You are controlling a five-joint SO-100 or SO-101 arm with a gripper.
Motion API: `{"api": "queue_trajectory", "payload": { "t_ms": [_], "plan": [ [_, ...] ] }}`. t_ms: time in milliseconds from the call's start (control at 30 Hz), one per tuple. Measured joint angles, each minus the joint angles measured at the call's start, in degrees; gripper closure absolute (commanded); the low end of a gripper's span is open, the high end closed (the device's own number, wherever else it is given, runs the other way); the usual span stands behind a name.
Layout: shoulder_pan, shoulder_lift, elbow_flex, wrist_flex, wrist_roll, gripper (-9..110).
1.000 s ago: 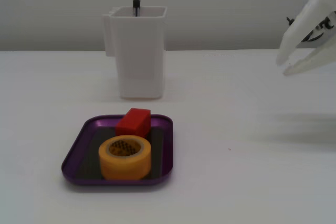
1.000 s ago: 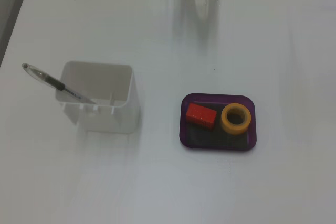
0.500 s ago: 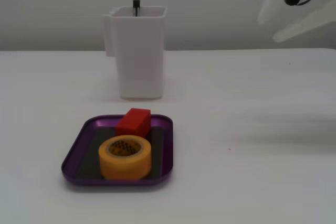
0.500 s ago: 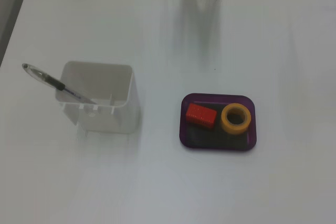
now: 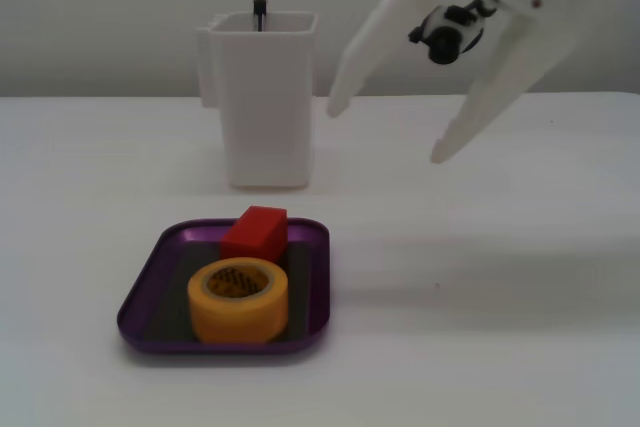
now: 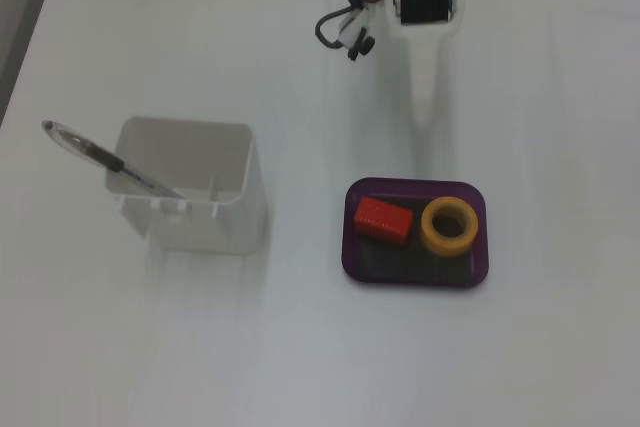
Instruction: Remove the cube from the box.
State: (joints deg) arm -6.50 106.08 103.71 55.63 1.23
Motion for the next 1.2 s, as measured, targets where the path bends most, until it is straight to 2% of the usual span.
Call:
{"api": "queue_trajectory", "payload": {
  "t_ms": [433, 867, 1200],
  "plan": [
    [4.1, -28.7, -24.6, -2.2, 1.7, 78],
    [5.2, -38.2, -28.4, -4.6, 1.7, 78],
    [5.4, -40.3, -28.4, -7.3, 1.6, 99]
  ]
}}
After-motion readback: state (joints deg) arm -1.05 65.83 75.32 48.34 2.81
